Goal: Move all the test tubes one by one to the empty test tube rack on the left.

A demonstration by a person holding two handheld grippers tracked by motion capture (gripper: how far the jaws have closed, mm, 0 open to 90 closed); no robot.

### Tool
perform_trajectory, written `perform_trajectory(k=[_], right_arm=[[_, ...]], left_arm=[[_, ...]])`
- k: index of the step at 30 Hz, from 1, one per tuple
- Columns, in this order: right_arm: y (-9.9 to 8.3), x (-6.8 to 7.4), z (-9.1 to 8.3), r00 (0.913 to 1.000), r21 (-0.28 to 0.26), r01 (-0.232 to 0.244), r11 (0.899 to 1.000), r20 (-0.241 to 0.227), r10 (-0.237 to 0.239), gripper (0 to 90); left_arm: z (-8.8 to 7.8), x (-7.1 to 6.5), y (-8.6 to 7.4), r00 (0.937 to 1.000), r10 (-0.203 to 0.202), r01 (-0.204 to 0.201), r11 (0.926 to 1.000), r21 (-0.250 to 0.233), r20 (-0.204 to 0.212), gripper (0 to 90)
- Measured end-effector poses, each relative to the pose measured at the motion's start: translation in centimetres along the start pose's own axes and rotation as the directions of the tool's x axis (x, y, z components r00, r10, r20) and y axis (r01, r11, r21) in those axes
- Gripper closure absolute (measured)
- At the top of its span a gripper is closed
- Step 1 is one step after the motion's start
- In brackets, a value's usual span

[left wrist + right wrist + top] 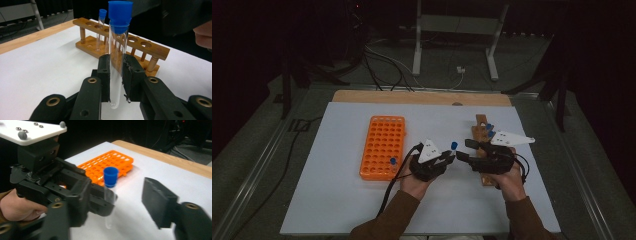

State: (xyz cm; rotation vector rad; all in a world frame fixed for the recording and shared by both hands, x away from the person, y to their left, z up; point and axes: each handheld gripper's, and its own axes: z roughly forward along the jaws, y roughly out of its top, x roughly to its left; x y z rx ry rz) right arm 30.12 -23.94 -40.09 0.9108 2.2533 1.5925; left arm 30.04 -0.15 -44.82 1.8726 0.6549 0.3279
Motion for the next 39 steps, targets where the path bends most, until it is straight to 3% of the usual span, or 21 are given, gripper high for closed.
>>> perform_trajectory(k=[3, 6, 9, 18, 31, 39], right_arm=[[0.0, -0.2, -0.1, 0.9991, -0.011, 0.003, 1.0, 0.043, -0.003, 16.8], [-0.1, -0.4, -0.1, 0.996, -0.013, -0.001, 1.0, 0.089, 0.002, 10.4], [-0.2, -0.8, -0.2, 0.9944, -0.022, -0.021, 1.0, 0.103, 0.024, 3.5], [-0.5, -1.9, -1.0, 0.9893, -0.059, -0.052, 0.997, 0.133, 0.06, 0.0], [-0.6, -2.2, -1.5, 0.9873, -0.057, -0.046, 0.997, 0.149, 0.054, 0.0], [-0.6, -2.4, -1.8, 0.9869, -0.066, -0.052, 0.996, 0.149, 0.062, 0.0]], left_arm=[[-0.6, 0.3, -0.1, 1.0, -0.006, 0.006, 1.0, -0.002, -0.001, 78.2], [-1.2, 0.6, -0.3, 0.9999, -0.012, 0.012, 0.9999, -0.006, 0.008, 78.2], [-2.0, 0.8, -0.4, 0.9999, -0.009, 0.009, 0.9999, -0.009, 0.013, 78.2], [-3.9, 1.2, -1.2, 0.9999, 0.004, -0.004, 0.9999, -0.013, 0.015, 78.1], [-6.1, 1.6, -2.8, 0.9993, 0.004, -0.004, 0.9999, -0.012, 0.038, 78.1], [-8.7, 2.4, -3.8, 0.9994, -0.002, 0.003, 0.9996, -0.029, 0.034, 78.2]])
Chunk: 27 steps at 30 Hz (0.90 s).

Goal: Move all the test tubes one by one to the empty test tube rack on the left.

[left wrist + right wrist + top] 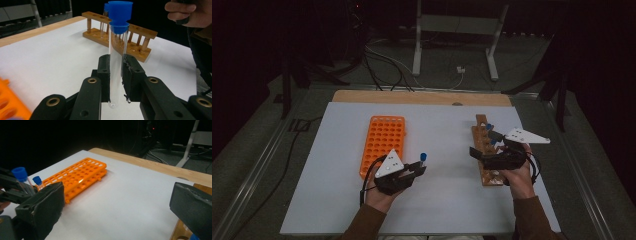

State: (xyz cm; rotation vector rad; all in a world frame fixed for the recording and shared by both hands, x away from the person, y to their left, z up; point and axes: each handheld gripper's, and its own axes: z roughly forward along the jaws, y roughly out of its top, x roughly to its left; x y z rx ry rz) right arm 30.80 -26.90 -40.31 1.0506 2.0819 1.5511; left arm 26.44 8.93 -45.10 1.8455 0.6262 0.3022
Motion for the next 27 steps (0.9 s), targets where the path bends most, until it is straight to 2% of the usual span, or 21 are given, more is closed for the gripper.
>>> perform_trajectory(k=[7, 16, 27], right_arm=[[0.0, 0.0, 0.0, 1.0, -0.001, -0.001, 1.0, -0.001, 0.001, 0.0], [0.0, -0.3, -0.4, 1.0, -0.011, -0.007, 1.0, 0.001, 0.007, 0.0], [0.0, -0.4, -0.7, 1.0, -0.015, -0.009, 1.0, -0.002, 0.009, 0.0]], left_arm=[[-2.0, 0.9, -0.4, 0.9997, -0.021, 0.02, 0.9993, -0.031, -0.013, 78.1], [-3.5, 1.7, -1.0, 0.9991, -0.034, 0.033, 0.9989, -0.032, -0.028, 78.1], [-5.3, 2.7, -1.8, 0.996, -0.048, 0.044, 0.9979, -0.047, -0.075, 78.0]])
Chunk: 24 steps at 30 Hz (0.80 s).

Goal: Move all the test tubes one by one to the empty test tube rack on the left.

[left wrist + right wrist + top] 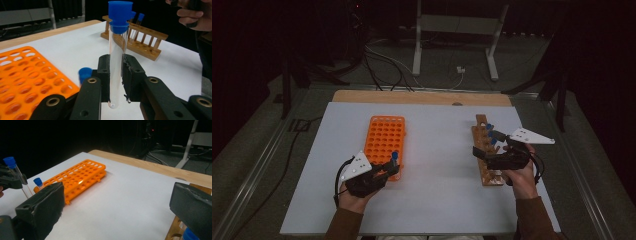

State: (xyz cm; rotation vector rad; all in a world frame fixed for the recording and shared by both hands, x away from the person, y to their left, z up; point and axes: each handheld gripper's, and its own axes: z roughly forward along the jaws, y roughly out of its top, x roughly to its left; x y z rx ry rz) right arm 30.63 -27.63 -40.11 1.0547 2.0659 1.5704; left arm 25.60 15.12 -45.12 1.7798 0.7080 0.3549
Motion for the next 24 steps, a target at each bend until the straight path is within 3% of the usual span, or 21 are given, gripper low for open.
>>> perform_trajectory(k=[13, 24], right_arm=[[0.0, -0.1, -0.2, 1.0, -0.004, 0.002, 1.0, -0.005, -0.002, 0.0], [0.0, -0.1, -0.3, 0.9999, -0.009, 0.001, 1.0, -0.012, -0.001, 0.0]], left_arm=[[-0.4, 1.2, -1.1, 0.9986, -0.013, 0.014, 0.9998, 0.012, -0.051, 78.0], [-0.1, 2.3, -2.2, 0.991, -0.049, 0.05, 0.9988, 0.003, -0.124, 78.0]])
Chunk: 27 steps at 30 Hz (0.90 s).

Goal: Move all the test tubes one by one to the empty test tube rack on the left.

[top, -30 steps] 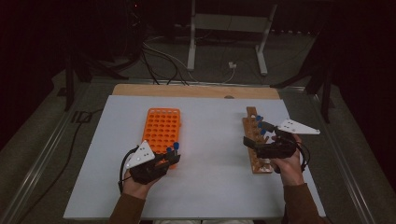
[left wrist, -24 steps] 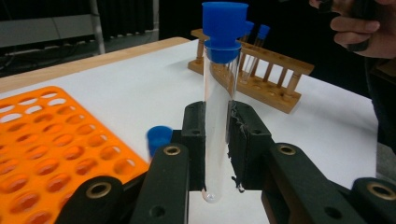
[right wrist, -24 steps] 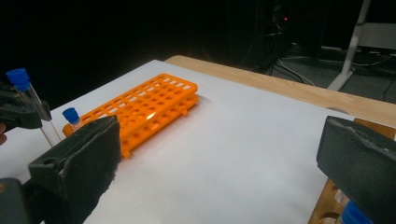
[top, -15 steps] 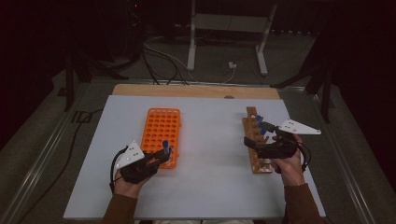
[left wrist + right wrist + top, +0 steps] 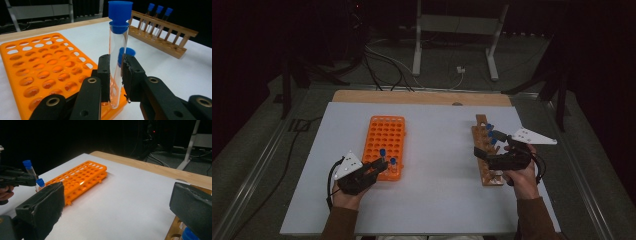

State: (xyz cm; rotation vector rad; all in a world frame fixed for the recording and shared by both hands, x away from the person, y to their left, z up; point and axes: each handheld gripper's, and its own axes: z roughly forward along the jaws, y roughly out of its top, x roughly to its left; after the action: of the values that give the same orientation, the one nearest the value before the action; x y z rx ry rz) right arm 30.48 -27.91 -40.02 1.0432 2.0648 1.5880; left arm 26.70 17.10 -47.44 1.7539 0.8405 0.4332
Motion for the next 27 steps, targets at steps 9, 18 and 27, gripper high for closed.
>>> perform_trajectory(k=[9, 18, 27], right_arm=[[-0.1, 0.1, 0.1, 1.0, 0.0, 0.004, 1.0, -0.005, -0.004, 0.0], [-0.2, 0.2, 0.4, 0.9999, 0.012, 0.008, 1.0, -0.009, -0.008, 0.0], [-0.2, 0.0, 0.0, 0.9999, 0.004, 0.007, 1.0, -0.01, -0.007, 0.0]], left_arm=[[0.7, 0.3, -0.2, 0.9999, 0.004, -0.004, 0.9999, -0.017, -0.011, 77.9], [1.8, 0.4, -0.5, 0.9995, 0.022, -0.021, 0.9987, 0.046, -0.022, 77.9], [1.8, 0.5, -1.3, 0.9992, 0.019, -0.014, 0.9899, 0.141, -0.034, 78.2]])
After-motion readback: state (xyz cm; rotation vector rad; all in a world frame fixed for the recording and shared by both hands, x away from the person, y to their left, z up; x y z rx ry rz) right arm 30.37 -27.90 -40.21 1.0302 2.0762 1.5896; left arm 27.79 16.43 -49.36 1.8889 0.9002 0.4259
